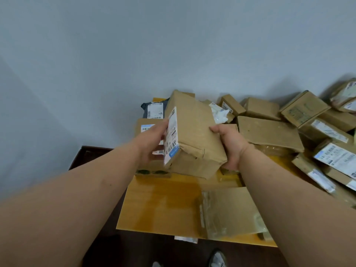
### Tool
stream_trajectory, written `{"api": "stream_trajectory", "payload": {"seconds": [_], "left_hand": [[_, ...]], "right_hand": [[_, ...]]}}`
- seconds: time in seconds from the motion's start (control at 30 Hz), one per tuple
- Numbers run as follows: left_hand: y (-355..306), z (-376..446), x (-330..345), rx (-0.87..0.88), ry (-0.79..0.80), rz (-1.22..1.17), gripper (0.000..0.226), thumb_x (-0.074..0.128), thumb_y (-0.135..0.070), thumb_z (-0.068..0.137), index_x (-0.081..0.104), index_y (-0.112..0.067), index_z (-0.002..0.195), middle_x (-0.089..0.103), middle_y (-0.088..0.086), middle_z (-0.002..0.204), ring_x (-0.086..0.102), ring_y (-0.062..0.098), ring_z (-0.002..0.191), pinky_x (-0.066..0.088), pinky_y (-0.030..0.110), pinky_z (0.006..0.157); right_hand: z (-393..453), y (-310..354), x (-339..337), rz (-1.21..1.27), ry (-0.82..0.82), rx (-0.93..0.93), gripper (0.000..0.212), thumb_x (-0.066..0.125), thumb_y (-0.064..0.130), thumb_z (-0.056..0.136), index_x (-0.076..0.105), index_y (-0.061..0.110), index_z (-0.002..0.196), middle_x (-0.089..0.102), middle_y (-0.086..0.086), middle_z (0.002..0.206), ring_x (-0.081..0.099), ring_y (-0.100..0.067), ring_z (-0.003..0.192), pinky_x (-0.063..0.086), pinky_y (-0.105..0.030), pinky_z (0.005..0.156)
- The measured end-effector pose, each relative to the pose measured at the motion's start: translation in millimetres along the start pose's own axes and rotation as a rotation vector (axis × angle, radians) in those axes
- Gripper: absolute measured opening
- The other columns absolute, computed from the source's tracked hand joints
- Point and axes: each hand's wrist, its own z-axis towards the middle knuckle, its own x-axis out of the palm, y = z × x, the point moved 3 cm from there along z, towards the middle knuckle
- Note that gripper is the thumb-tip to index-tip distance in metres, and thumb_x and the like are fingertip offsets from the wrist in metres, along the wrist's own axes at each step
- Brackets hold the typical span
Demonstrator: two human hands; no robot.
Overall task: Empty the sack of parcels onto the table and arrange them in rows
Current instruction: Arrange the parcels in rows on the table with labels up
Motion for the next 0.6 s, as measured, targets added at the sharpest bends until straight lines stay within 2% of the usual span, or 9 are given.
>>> {"api": "stream_trajectory", "payload": {"seconds": [0.07, 0.13, 0.2, 0.27, 0.33, 0.4, 0.47, 0.53, 0.6], "left_hand": [[1, -12, 11, -0.119, 0.147, -0.190, 0.073, 0.062, -0.076, 0.075, 0.067, -0.017, 0.118, 0.073, 0.011, 0.113, 0.071, 0.029, 0.102, 0.057, 0.047, 0.089], [0, -20, 19, -0.085, 0.177, -0.169, 0.049, 0.058, -0.064, 0.088, 0.067, -0.018, 0.104, 0.076, 0.008, 0.093, 0.074, 0.025, 0.082, 0.060, 0.040, 0.077], [-1, -30, 26, -0.049, 0.150, -0.108, 0.040, 0.058, -0.056, 0.092, 0.064, -0.022, 0.112, 0.077, 0.005, 0.093, 0.074, 0.024, 0.083, 0.059, 0.040, 0.080], [-3, -36, 29, -0.019, 0.127, -0.054, 0.043, 0.058, -0.058, 0.091, 0.061, -0.025, 0.119, 0.077, 0.005, 0.096, 0.074, 0.024, 0.087, 0.059, 0.039, 0.080], [-3, -44, 32, -0.013, 0.090, -0.012, 0.046, 0.059, -0.062, 0.089, 0.061, -0.027, 0.119, 0.077, 0.003, 0.095, 0.074, 0.024, 0.090, 0.059, 0.039, 0.083], [-2, -52, 32, 0.005, 0.031, 0.044, 0.045, 0.060, -0.064, 0.087, 0.063, -0.027, 0.112, 0.078, 0.002, 0.091, 0.073, 0.024, 0.094, 0.054, 0.044, 0.094], [2, -62, 32, 0.007, -0.008, 0.080, 0.047, 0.061, -0.065, 0.085, 0.064, -0.027, 0.112, 0.078, 0.002, 0.089, 0.072, 0.025, 0.094, 0.053, 0.044, 0.095], [6, -69, 32, -0.009, -0.025, 0.084, 0.048, 0.061, -0.065, 0.085, 0.064, -0.025, 0.110, 0.078, 0.003, 0.089, 0.073, 0.025, 0.092, 0.056, 0.041, 0.090], [12, -76, 30, -0.031, -0.033, 0.061, 0.053, 0.063, -0.066, 0.082, 0.065, -0.021, 0.110, 0.078, 0.005, 0.094, 0.073, 0.026, 0.095, 0.054, 0.043, 0.095]], "right_hand": [[4, -13, 2, -0.099, 0.030, 0.015, 0.045, 0.054, 0.035, 0.086, 0.063, 0.014, 0.125, 0.070, -0.011, 0.120, 0.065, -0.034, 0.111, 0.051, -0.048, 0.095], [3, -20, 5, -0.262, 0.026, -0.007, 0.034, 0.048, 0.027, 0.088, 0.063, 0.015, 0.116, 0.068, -0.010, 0.114, 0.064, -0.032, 0.099, 0.053, -0.044, 0.089], [1, -20, 6, -0.358, -0.004, -0.036, 0.025, 0.045, 0.017, 0.089, 0.062, 0.019, 0.106, 0.066, -0.011, 0.104, 0.064, -0.029, 0.080, 0.053, -0.037, 0.074], [-2, -16, 7, -0.416, -0.033, -0.064, 0.025, 0.042, 0.011, 0.090, 0.058, 0.028, 0.101, 0.064, -0.008, 0.096, 0.061, -0.025, 0.068, 0.049, -0.033, 0.067], [-3, -14, 6, -0.455, -0.018, -0.063, 0.023, 0.043, 0.014, 0.090, 0.059, 0.025, 0.102, 0.062, -0.008, 0.096, 0.061, -0.025, 0.071, 0.047, -0.034, 0.069], [-6, -12, 3, -0.482, 0.016, -0.031, 0.021, 0.047, 0.028, 0.090, 0.061, 0.021, 0.103, 0.062, -0.008, 0.099, 0.061, -0.027, 0.081, 0.049, -0.037, 0.076], [-11, -11, 4, -0.479, 0.044, 0.007, 0.037, 0.052, 0.048, 0.086, 0.063, 0.019, 0.105, 0.063, -0.010, 0.104, 0.063, -0.028, 0.090, 0.052, -0.041, 0.079], [-16, -13, 5, -0.502, 0.080, 0.043, 0.066, 0.056, 0.069, 0.078, 0.063, 0.014, 0.115, 0.067, -0.011, 0.115, 0.065, -0.031, 0.101, 0.052, -0.043, 0.079], [-23, -17, 7, -0.536, 0.146, 0.074, 0.089, 0.056, 0.083, 0.068, 0.059, 0.016, 0.127, 0.066, -0.012, 0.122, 0.064, -0.033, 0.109, 0.052, -0.046, 0.081]]}}
